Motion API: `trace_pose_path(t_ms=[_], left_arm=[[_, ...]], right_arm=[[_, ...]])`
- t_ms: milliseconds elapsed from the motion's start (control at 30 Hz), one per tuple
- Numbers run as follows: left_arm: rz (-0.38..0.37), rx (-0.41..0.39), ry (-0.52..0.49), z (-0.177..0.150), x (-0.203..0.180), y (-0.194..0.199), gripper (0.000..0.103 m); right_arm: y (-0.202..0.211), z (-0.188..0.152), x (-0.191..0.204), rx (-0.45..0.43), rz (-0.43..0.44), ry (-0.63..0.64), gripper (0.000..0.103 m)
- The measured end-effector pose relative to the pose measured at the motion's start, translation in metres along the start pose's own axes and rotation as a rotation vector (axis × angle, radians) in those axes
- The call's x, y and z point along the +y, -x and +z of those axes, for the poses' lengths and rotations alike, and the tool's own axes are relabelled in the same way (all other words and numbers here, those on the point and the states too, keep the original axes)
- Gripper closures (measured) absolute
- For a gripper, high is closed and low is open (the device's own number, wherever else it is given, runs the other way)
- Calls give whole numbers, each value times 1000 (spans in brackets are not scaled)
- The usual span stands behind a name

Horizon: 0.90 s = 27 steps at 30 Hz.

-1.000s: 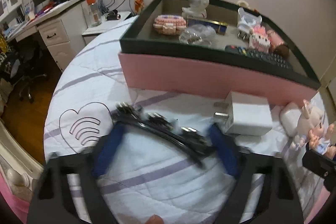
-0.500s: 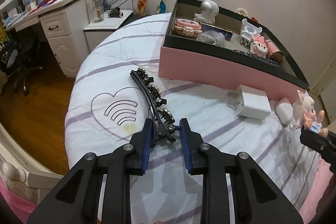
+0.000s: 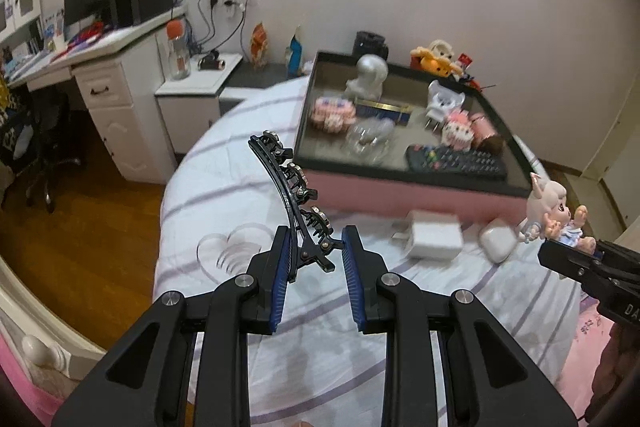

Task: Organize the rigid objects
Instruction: 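Carry the doll and hair clip over the pink box and release them inside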

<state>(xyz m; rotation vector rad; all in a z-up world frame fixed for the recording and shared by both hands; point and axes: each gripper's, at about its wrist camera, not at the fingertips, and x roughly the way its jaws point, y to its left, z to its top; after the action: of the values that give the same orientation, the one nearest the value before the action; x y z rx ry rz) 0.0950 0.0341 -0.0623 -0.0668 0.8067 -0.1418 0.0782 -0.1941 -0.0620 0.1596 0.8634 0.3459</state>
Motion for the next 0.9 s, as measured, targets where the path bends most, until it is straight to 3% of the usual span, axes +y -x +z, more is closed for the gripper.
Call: trace_pose_path(t_ms=[300,467,900], left_arm=[[-48,-58,-99,55,-32,8,77],[-85,-67,-135,87,-52,-9,77],[-130,18,-151,124,-70,-91,77]], right_arm=[[16,56,-3,-78,-43,51,70],[9,90,-7,-99,-61,75,70],[-66,132,-32,-13,-85,89,70]])
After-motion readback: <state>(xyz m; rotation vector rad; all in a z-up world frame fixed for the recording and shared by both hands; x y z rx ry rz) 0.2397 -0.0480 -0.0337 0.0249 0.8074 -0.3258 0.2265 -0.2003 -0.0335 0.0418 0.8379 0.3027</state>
